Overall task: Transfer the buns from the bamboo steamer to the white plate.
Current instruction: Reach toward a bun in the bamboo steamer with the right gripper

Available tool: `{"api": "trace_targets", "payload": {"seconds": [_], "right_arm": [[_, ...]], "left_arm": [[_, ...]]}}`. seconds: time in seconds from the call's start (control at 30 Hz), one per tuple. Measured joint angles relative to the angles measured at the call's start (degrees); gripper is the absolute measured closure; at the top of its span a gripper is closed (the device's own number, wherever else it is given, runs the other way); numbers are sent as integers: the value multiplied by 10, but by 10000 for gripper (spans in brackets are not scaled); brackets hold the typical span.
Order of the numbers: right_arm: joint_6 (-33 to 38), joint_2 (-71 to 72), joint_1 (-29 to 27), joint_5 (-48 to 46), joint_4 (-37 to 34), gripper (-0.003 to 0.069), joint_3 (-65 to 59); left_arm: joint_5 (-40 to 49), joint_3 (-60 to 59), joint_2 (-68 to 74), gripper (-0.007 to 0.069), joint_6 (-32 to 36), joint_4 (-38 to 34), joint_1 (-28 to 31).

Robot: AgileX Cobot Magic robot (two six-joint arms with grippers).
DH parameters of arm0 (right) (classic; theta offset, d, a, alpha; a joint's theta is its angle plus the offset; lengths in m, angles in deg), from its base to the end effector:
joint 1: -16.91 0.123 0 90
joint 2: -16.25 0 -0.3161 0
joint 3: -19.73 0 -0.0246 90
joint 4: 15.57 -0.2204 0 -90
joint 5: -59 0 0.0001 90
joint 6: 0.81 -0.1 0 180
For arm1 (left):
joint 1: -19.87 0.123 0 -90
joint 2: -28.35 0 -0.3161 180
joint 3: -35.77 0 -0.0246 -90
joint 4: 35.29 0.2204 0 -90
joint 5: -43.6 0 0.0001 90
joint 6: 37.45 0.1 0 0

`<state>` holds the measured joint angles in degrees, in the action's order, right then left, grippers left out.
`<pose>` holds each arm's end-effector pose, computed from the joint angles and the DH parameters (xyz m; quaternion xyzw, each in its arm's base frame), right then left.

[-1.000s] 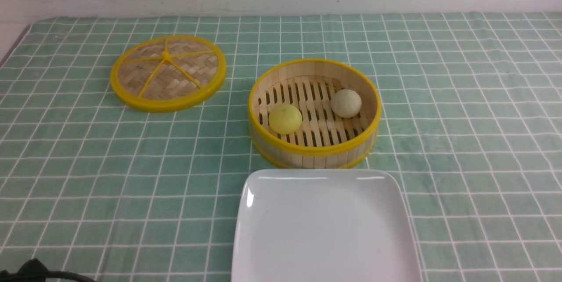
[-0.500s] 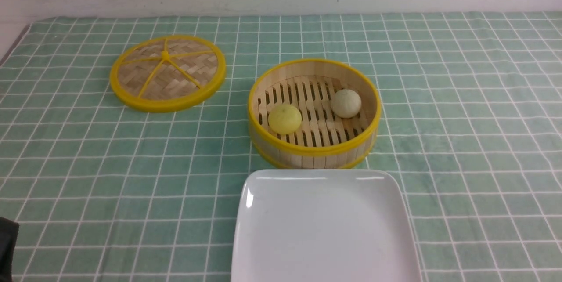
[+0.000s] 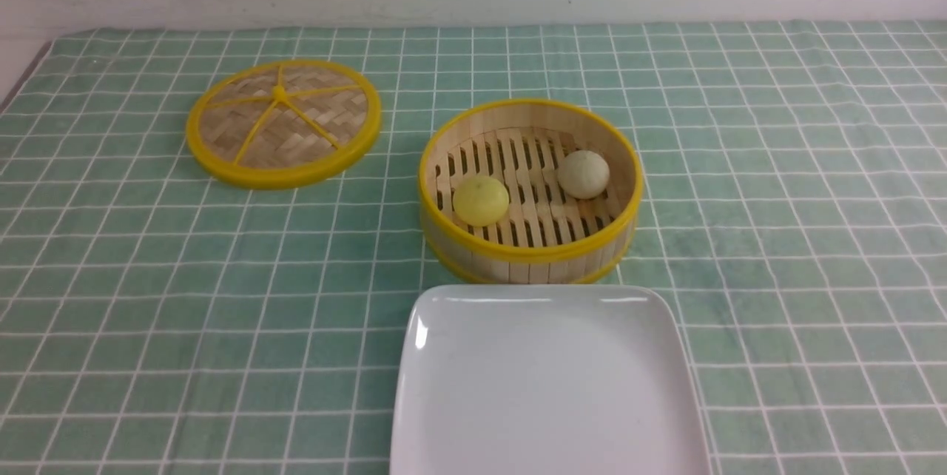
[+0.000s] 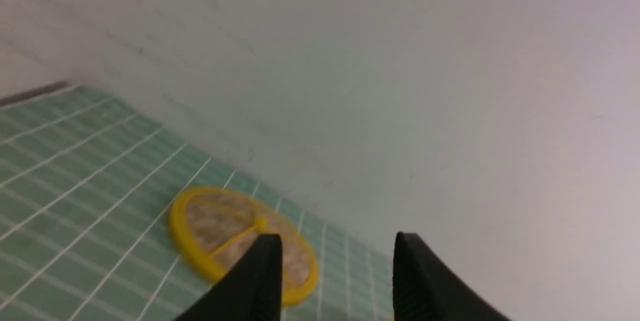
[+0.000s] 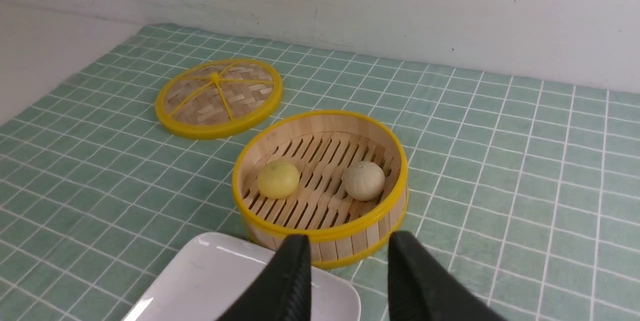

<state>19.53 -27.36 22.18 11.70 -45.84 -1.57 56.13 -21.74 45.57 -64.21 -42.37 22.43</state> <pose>0.0450 0.0414 0.4280 -0.1386 0.7902 0.1852 0.5675 0.0042 -0.0025 0.3032 -0.2051 0.6582 -0.2031 0.6953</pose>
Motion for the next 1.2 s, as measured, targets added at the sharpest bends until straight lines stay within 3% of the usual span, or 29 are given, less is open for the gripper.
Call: {"api": "trace_targets", "payload": {"seconds": [0.17, 0.3, 0.4, 0.43, 0.5, 0.67, 0.83, 1.0, 1.2], "right_arm": [[34, -94, 0, -15, 33, 419, 73], [54, -184, 0, -21, 46, 419, 136], [58, -273, 0, -48, 51, 419, 193], [58, -283, 0, -52, 50, 419, 200], [60, -345, 0, -84, 53, 419, 248], [93, -470, 0, -170, 55, 419, 367], [105, -564, 1, -237, 52, 419, 471], [81, -651, 6, -243, 38, 417, 557], [73, -737, 57, -244, 82, 379, 636]], "left_arm": [[99, 66, 119, 291, 76, -19, 0], [167, 154, 205, 291, 172, -105, 0], [226, 247, 275, 291, 294, -217, 0], [230, 253, 283, 291, 311, -223, 0], [283, 318, 332, 291, 416, -299, 0], [382, 398, 421, 291, 567, -392, 0], [390, 407, 501, 291, 619, -398, 0], [385, 408, 587, 291, 687, -397, 0], [390, 408, 661, 291, 713, -399, 0]]}}
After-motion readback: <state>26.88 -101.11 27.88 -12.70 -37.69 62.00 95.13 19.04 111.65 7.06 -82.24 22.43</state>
